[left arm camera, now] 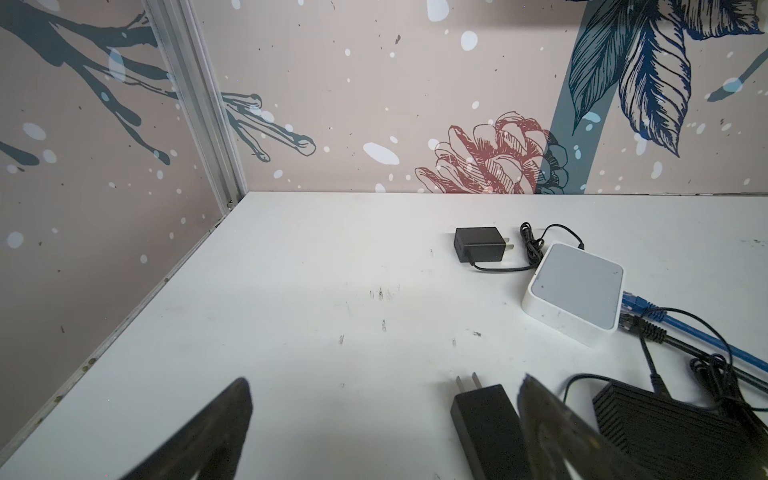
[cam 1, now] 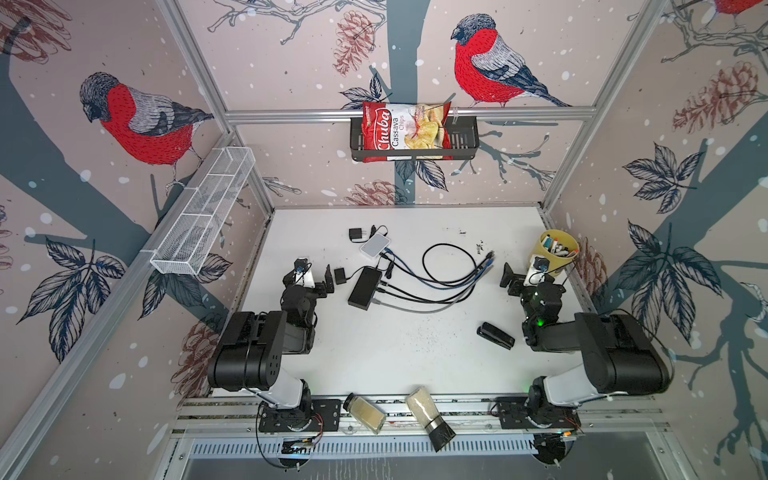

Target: Insert the plug into the switch port

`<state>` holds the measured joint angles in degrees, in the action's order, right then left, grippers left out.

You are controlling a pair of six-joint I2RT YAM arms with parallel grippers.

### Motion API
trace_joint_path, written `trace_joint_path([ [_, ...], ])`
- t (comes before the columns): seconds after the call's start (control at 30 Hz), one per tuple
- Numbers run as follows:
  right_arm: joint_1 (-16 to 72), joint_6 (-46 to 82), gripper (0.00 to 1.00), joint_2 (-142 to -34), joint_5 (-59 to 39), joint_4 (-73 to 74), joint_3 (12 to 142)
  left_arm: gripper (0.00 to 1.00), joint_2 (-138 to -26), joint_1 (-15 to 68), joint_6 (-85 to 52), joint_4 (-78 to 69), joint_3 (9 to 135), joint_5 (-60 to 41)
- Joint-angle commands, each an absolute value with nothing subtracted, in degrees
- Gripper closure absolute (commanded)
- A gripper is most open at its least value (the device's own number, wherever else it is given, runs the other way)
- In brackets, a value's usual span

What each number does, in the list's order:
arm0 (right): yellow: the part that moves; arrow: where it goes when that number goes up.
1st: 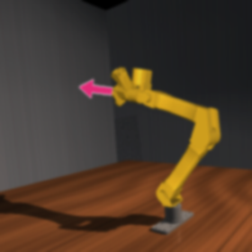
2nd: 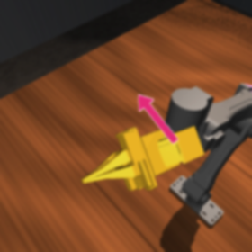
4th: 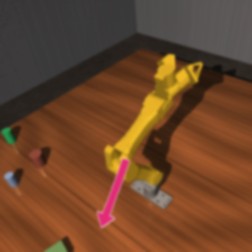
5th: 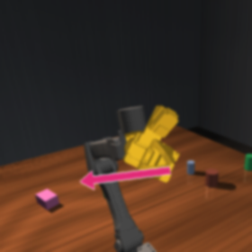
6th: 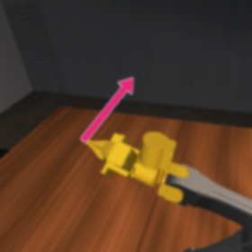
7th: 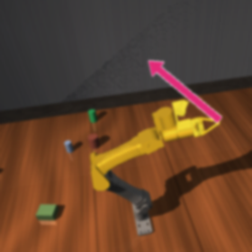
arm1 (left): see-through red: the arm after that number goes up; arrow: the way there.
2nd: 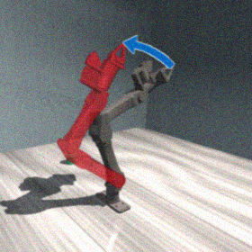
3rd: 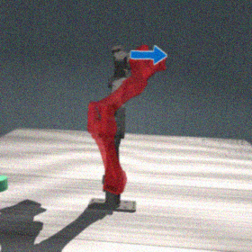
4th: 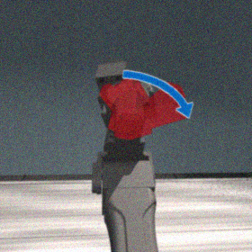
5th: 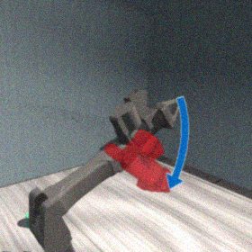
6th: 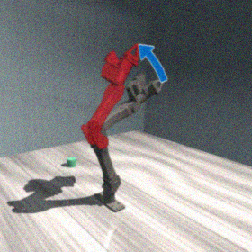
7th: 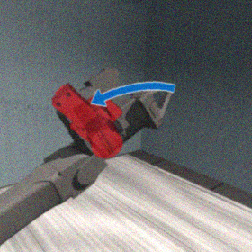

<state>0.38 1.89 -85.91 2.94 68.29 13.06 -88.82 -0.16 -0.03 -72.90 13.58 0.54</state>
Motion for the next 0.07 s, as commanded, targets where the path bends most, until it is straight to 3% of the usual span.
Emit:
trace_joint_path([
  [0.0,0.35,2.51,0.01,-85.95,2.44,68.75,13.22,0.02,-88.86,-0.17,0.44,-73.64,13.62,1.35],
  [0.03,0.35,2.55,0.01,-85.92,2.59,68.81,13.18,0.02,-88.86,-0.16,0.43,-73.64,13.6,1.32],
])
